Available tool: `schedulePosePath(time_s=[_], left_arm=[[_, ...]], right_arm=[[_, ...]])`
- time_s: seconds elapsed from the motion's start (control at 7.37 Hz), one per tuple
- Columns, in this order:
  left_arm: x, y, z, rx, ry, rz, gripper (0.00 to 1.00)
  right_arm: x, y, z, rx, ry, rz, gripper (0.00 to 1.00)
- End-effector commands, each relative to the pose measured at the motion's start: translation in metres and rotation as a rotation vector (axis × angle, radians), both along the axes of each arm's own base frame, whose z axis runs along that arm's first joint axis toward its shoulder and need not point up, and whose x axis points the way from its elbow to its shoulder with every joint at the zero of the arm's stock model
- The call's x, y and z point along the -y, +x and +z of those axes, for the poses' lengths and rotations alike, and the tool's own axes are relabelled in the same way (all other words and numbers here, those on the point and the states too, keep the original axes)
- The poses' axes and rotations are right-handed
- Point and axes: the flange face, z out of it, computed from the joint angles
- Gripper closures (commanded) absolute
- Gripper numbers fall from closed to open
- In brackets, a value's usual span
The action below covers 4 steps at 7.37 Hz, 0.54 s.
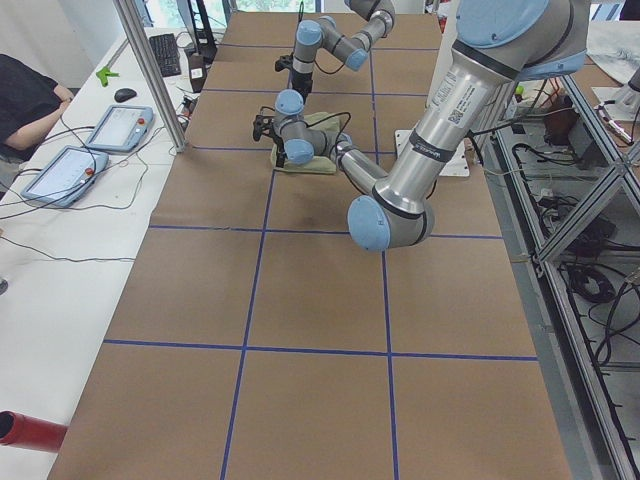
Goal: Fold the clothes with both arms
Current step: 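Press the folded edge flat with the right gripper while the left gripper withdraws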
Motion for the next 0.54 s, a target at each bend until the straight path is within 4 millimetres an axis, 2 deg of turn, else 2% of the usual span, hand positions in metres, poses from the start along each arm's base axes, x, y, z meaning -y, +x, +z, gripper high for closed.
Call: schedulePosePath(time_s=[0.0, 0.41], left_arm=[[0.007, -0.021, 0.016, 0.012, 0.028, 0.033, 0.00], [0.007, -0.022, 0.017, 0.013, 0.026, 0.032, 0.00]], right_arm=[[-0.060, -0.046, 0.001, -0.067, 0.109, -0.095, 0.00], [-0.074, -0.072, 0.021, -0.223, 0.280, -0.270, 0.00]])
